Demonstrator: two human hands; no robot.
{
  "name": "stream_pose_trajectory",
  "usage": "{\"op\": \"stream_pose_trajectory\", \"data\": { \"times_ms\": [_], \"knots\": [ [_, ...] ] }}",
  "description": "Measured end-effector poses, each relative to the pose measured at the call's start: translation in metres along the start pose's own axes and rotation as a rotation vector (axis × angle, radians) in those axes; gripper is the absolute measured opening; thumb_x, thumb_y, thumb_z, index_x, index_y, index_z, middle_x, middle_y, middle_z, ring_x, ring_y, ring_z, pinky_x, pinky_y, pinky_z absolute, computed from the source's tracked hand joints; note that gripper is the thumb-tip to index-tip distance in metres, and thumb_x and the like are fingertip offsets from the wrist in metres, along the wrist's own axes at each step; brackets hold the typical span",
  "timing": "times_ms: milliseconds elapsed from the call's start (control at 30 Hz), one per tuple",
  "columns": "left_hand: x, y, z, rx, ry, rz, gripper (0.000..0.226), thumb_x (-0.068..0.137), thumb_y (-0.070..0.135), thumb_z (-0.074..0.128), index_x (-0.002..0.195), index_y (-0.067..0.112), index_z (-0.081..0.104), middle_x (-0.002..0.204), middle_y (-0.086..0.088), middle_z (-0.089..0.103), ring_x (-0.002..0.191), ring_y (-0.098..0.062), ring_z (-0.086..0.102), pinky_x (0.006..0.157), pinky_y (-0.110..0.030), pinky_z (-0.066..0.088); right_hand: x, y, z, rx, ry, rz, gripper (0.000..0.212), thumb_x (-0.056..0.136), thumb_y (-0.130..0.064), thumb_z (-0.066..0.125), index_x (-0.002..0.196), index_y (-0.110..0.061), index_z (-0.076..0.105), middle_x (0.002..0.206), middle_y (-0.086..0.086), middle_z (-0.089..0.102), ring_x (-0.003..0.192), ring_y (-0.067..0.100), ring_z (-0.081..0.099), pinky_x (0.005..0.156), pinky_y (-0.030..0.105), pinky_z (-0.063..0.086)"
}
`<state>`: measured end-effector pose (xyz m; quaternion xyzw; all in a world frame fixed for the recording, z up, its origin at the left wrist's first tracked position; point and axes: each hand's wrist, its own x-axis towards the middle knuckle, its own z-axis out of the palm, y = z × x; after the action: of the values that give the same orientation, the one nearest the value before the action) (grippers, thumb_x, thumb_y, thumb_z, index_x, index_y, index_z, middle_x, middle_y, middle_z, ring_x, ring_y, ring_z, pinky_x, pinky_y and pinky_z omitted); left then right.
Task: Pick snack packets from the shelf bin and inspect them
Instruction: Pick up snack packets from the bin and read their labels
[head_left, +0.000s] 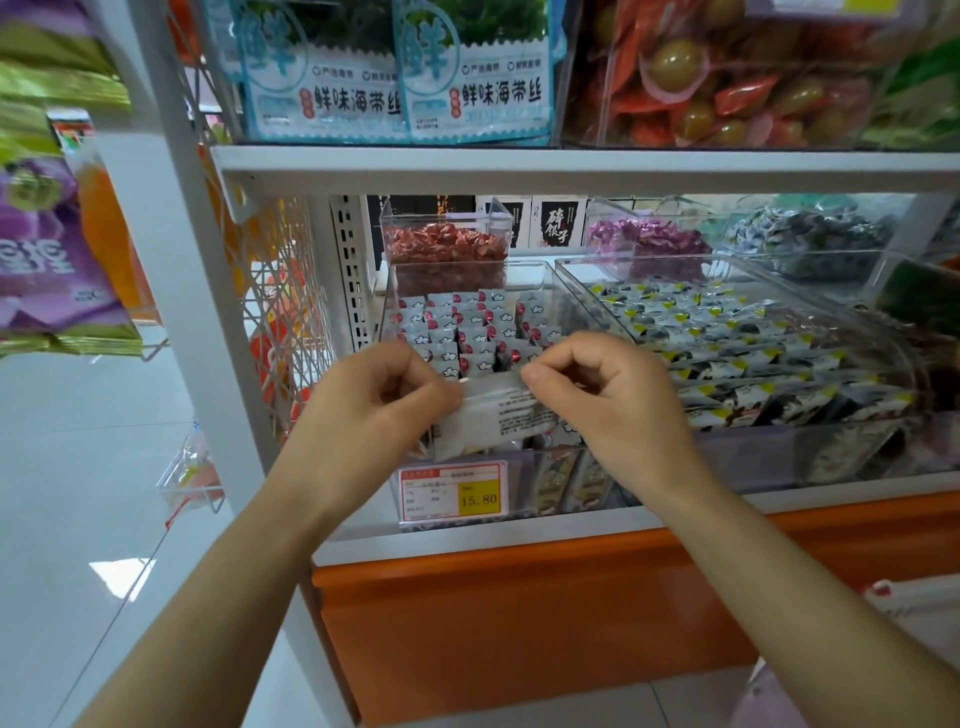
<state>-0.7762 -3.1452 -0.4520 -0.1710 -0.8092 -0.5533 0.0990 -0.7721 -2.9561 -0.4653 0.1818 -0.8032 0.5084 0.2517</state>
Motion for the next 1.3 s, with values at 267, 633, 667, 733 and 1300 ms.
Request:
{"op": "stream_pose_trajectory", "data": {
  "times_ms": [267, 633, 667, 733, 1300],
  "knots": [
    [0.002, -0.001, -0.006, 0.071, -0.022, 0.009, 0.023, 0.084, 0.028, 0.062, 0.070, 0.011, 0.069, 0.064, 0.003, 0.067, 0.055, -0.005, 0.062, 0.050, -0.012, 0.048, -0.001, 0.002, 0.000, 0.035, 0.030, 0.050, 0.012, 0.086, -0.013, 0.064, 0.075, -0.013, 0.069, 0.070, -0.002, 0.066, 0.064, 0.005, 0.059, 0.060, 0.018, 0.048],
    [0.002, -0.005, 0.004, 0.011, 0.044, 0.016, 0.023, 0.087, 0.024, 0.058, 0.109, 0.019, 0.064, 0.091, 0.005, 0.070, 0.081, -0.005, 0.068, 0.072, -0.021, 0.057, -0.001, 0.004, 0.006, 0.407, -0.039, 0.244, 0.046, 0.080, -0.030, 0.063, 0.124, -0.017, 0.057, 0.116, 0.000, 0.066, 0.099, 0.013, 0.067, 0.088, 0.034, 0.055],
    [0.002, -0.005, 0.006, -0.044, 0.052, 0.012, 0.022, 0.089, 0.020, 0.056, 0.109, 0.017, 0.064, 0.091, 0.006, 0.070, 0.080, -0.003, 0.068, 0.068, -0.016, 0.055, -0.002, 0.004, 0.008, 0.336, -0.072, 0.219, 0.054, 0.081, -0.030, 0.064, 0.133, -0.020, 0.050, 0.127, -0.001, 0.060, 0.107, 0.014, 0.064, 0.094, 0.037, 0.051],
    [0.003, -0.006, 0.009, -0.076, 0.055, 0.021, 0.019, 0.091, 0.017, 0.054, 0.107, 0.017, 0.064, 0.089, 0.009, 0.069, 0.079, -0.001, 0.067, 0.063, -0.011, 0.052, -0.002, 0.003, 0.012, 0.204, -0.102, 0.170, 0.054, 0.088, -0.026, 0.062, 0.138, -0.025, 0.043, 0.138, -0.003, 0.052, 0.117, 0.015, 0.057, 0.099, 0.038, 0.048],
    [0.007, -0.032, 0.023, 1.005, 0.024, 0.220, 0.022, 0.086, 0.033, 0.061, 0.098, 0.018, 0.073, 0.144, -0.006, 0.041, 0.136, -0.031, 0.025, 0.102, -0.051, 0.023, 0.023, 0.020, 0.000, 0.121, 0.189, 0.215, 0.021, 0.084, -0.026, 0.067, 0.099, -0.021, 0.054, 0.105, 0.017, 0.061, 0.090, 0.025, 0.065, 0.073, 0.035, 0.058]
  ]
}}
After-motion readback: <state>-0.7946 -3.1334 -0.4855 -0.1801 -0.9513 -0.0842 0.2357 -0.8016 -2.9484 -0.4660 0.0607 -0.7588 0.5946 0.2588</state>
